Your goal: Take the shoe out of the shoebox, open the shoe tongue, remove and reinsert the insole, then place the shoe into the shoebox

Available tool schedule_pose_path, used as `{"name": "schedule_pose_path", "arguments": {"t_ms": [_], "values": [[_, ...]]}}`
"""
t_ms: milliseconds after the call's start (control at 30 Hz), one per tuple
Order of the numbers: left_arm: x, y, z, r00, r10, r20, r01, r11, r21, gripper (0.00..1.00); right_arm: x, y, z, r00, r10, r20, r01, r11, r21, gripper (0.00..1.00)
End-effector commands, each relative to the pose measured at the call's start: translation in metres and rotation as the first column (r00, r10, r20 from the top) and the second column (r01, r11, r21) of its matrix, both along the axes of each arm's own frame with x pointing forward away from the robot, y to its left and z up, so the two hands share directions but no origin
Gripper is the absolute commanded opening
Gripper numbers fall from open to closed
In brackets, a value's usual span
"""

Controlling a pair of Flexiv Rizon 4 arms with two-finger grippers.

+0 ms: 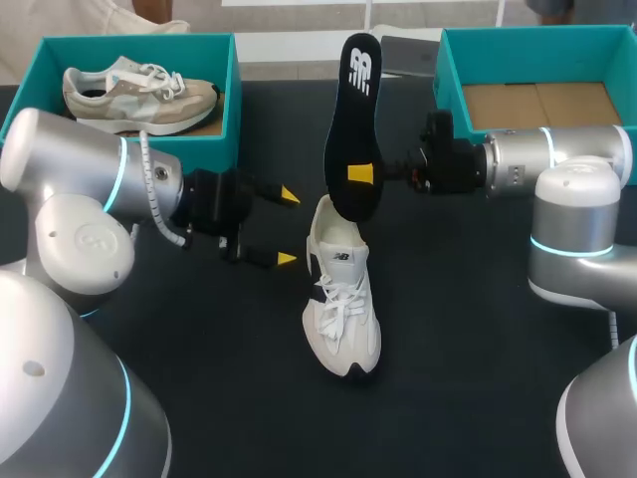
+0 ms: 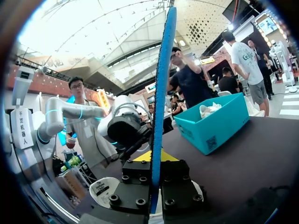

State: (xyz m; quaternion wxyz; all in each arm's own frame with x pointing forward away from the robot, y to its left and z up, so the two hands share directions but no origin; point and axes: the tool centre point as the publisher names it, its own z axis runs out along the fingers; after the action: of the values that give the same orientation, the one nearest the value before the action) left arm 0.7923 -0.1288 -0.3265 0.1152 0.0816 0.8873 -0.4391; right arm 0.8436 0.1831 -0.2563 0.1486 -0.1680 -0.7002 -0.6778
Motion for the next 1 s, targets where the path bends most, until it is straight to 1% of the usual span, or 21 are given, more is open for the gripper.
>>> {"name": "schedule_pose_path", "arguments": {"t_ms": [33, 233, 400, 600, 700, 833, 1000], "values": [[0.004, 0.000, -0.003, 1.000, 0.016, -0.010, -0.016, 1.000, 0.013, 1.00, 0.007, 0.011, -0.011, 1.000, 0.027, -0.007, -0.027, 1.000, 0.006, 0.00], [0.005, 0.002, -0.003, 1.000, 0.025, -0.017, -0.025, 1.000, 0.009, 1.00, 0.010, 0.023, -0.020, 0.999, 0.044, -0.013, -0.043, 0.999, 0.018, 0.00], [0.005, 0.002, -0.003, 1.000, 0.025, -0.017, -0.025, 1.000, 0.009, 1.00, 0.010, 0.027, -0.023, 0.999, 0.051, -0.015, -0.051, 0.999, 0.019, 0.00], [0.005, 0.002, -0.003, 1.000, 0.025, -0.017, -0.025, 1.000, 0.009, 1.00, 0.002, 0.029, -0.029, 0.998, 0.062, -0.032, -0.061, 0.998, 0.014, 0.00], [0.005, 0.002, -0.003, 1.000, 0.025, -0.017, -0.025, 1.000, 0.009, 1.00, -0.002, 0.033, -0.037, 0.996, 0.080, -0.048, -0.080, 0.997, 0.006, 0.00], [0.005, 0.002, -0.003, 1.000, 0.025, -0.017, -0.025, 1.000, 0.009, 1.00, -0.007, 0.031, -0.044, 0.997, 0.067, -0.048, -0.067, 0.998, 0.005, 0.00], [0.005, 0.002, -0.003, 1.000, 0.025, -0.017, -0.025, 1.000, 0.009, 1.00, -0.014, 0.031, -0.054, 0.995, 0.067, -0.071, -0.068, 0.998, -0.007, 0.00]]}}
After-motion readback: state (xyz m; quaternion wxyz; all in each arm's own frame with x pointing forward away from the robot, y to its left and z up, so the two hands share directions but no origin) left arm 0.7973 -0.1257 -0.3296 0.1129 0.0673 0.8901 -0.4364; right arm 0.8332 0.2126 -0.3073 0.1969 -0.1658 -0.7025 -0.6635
